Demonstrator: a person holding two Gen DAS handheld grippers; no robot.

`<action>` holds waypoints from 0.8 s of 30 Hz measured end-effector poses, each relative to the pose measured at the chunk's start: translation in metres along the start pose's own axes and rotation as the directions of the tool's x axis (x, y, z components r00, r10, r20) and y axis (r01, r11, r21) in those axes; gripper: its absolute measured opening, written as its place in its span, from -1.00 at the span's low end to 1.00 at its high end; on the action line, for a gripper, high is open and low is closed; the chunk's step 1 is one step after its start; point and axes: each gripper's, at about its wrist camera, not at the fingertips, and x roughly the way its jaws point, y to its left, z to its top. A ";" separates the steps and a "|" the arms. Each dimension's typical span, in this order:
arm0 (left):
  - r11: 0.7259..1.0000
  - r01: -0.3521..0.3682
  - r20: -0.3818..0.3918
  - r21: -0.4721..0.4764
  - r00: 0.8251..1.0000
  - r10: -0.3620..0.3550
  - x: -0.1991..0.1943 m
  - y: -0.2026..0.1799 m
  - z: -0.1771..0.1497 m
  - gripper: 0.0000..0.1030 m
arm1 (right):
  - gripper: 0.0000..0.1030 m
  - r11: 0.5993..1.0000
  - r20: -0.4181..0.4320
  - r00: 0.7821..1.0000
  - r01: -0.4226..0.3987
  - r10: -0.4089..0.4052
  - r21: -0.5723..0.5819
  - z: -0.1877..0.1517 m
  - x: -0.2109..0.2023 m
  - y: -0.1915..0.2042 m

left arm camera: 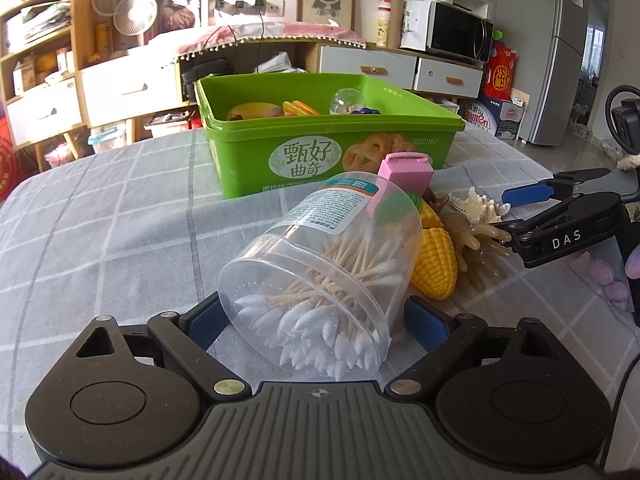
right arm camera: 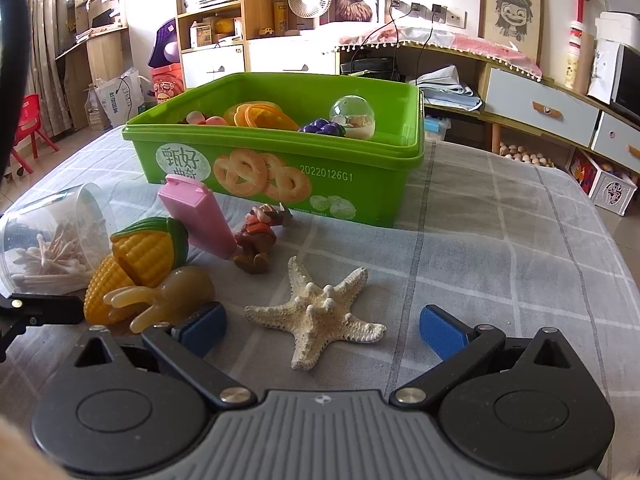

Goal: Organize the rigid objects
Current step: 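Close the left tool on the swab jar while the right tool grips the starfish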

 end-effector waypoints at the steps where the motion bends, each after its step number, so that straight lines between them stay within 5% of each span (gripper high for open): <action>1: 1.000 0.002 0.001 -0.003 1.000 -0.002 0.000 0.000 0.001 0.69 | 0.47 1.000 0.000 1.000 -0.002 0.002 0.000 0.000 0.000 0.000; 9: 1.000 0.013 -0.009 -0.023 1.000 -0.013 0.000 0.002 0.006 0.59 | 0.19 1.000 0.001 1.000 -0.027 0.027 -0.014 0.002 -0.003 0.003; 15: 0.999 0.028 -0.007 -0.038 1.000 -0.029 -0.002 0.002 0.009 0.55 | -0.22 1.000 0.007 1.000 -0.030 0.030 -0.003 0.004 -0.007 0.000; 24: 0.997 0.042 0.004 -0.072 0.999 -0.042 -0.006 0.005 0.014 0.49 | -0.23 0.999 0.004 0.999 -0.042 0.042 0.022 0.008 -0.008 -0.003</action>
